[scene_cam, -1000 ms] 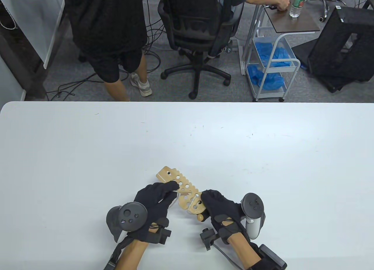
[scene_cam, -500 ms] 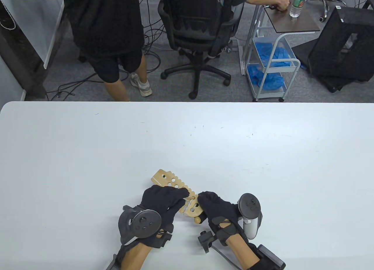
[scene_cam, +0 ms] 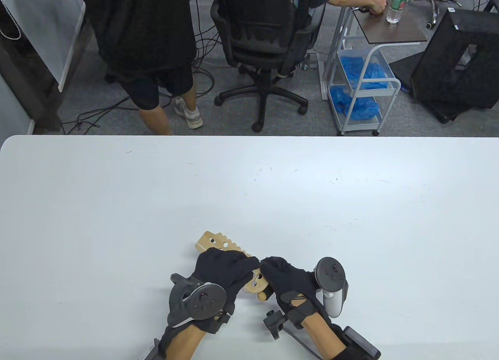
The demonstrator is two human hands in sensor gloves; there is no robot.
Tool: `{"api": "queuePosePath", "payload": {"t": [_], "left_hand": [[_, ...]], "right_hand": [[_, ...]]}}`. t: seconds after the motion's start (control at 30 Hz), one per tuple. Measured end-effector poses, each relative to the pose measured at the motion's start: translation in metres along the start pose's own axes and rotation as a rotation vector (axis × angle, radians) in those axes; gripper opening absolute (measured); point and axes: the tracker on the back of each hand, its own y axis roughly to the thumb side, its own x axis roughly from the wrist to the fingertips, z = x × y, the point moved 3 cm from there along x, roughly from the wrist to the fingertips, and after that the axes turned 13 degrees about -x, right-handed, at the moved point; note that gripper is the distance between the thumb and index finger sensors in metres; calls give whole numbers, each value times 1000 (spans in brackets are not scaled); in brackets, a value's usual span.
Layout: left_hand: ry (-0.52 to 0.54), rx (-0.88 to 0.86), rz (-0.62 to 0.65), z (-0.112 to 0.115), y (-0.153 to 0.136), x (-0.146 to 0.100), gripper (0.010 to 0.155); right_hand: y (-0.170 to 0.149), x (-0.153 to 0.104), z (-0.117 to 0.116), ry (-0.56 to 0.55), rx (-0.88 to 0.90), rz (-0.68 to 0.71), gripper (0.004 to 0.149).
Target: Remove rope from all holes on crocodile lacing toy
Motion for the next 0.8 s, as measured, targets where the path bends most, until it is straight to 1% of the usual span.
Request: {"api": "queuePosePath", "payload": {"t": [0.1, 0.17, 0.27, 0.37, 0.43, 0.53, 0.6, 0.7, 0.8], "left_hand": [[20, -91, -17, -4, -6, 0, 53], [48, -128, -34, -9, -10, -1, 57], [101, -147, -66, -17, -16, -3, 55], [173, -175, -133, -26, -26, -6, 52], [218, -227, -183, -30, -34, -8, 51], [245, -318, -276, -30, -49, -10, 51], [235, -370, -351, -26, -60, -12, 48], [168, -483, -413, -12, -75, -11, 46], [30, -621, -391, 6, -82, -7, 49]], "right_hand": [[1, 0, 4, -21, 17, -2, 48], [3, -1, 9, -44, 35, 0, 48], [4, -1, 16, -86, 57, 2, 48], [6, -2, 25, -126, 101, 10, 48], [8, -3, 30, -148, 136, 13, 48], [10, -4, 34, -164, 194, 23, 48], [10, -4, 36, -170, 228, 30, 48], [11, -4, 35, -153, 273, 44, 48], [13, -3, 28, -102, 299, 65, 48]]}}
